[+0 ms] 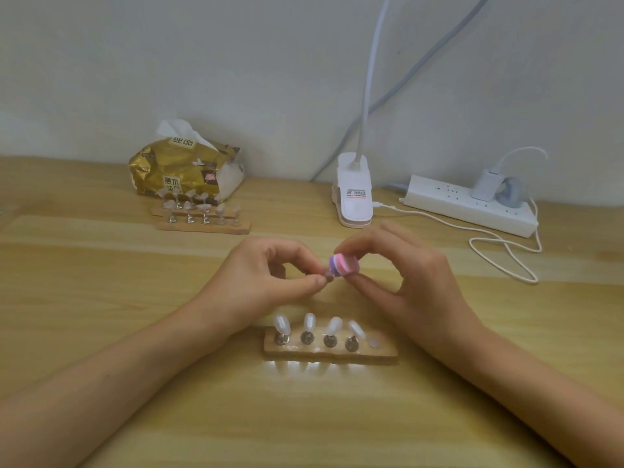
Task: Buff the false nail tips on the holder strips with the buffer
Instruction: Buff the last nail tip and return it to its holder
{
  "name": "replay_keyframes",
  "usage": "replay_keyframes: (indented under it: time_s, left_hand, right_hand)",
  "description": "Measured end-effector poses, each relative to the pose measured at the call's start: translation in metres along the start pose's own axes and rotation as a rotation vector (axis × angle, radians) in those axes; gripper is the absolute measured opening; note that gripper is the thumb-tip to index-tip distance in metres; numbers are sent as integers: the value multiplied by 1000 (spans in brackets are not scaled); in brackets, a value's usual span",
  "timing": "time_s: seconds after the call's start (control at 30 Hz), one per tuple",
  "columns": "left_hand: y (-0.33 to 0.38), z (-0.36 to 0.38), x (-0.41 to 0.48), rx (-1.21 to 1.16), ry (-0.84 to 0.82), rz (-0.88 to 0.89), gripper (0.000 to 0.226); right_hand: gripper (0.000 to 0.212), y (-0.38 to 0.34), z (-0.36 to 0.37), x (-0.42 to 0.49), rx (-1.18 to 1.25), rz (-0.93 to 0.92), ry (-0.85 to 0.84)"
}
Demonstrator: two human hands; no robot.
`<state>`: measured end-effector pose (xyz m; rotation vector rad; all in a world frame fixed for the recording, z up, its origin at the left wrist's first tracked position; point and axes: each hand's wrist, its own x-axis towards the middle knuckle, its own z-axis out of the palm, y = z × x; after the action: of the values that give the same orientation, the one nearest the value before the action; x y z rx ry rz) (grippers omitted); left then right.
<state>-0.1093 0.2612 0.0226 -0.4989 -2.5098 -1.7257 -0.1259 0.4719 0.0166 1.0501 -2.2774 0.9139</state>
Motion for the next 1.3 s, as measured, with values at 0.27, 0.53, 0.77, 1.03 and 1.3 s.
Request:
replay_keyframes:
  time_s: [0.27, 0.53, 0.77, 1.03, 1.3]
  left_hand:
    - [1, 1, 0, -13, -2, -26, 8]
    - [1, 1, -1, -27, 0, -37, 13]
    - [1, 0, -1, -39, -16, -32, 7]
    - [0, 0, -1, -40, -8, -36, 4]
    - [1, 1, -1, -11, -21, -41, 10]
  right_hand:
    - [13, 1, -3, 2, 19, 26, -18]
    - [11, 0, -6, 0, 12, 43, 12]
    - [14, 2, -9, -1, -6, -27, -5]
    - [12, 0, -6, -2, -34, -60, 55]
    - [12, 2, -8, -1, -22, -67, 31]
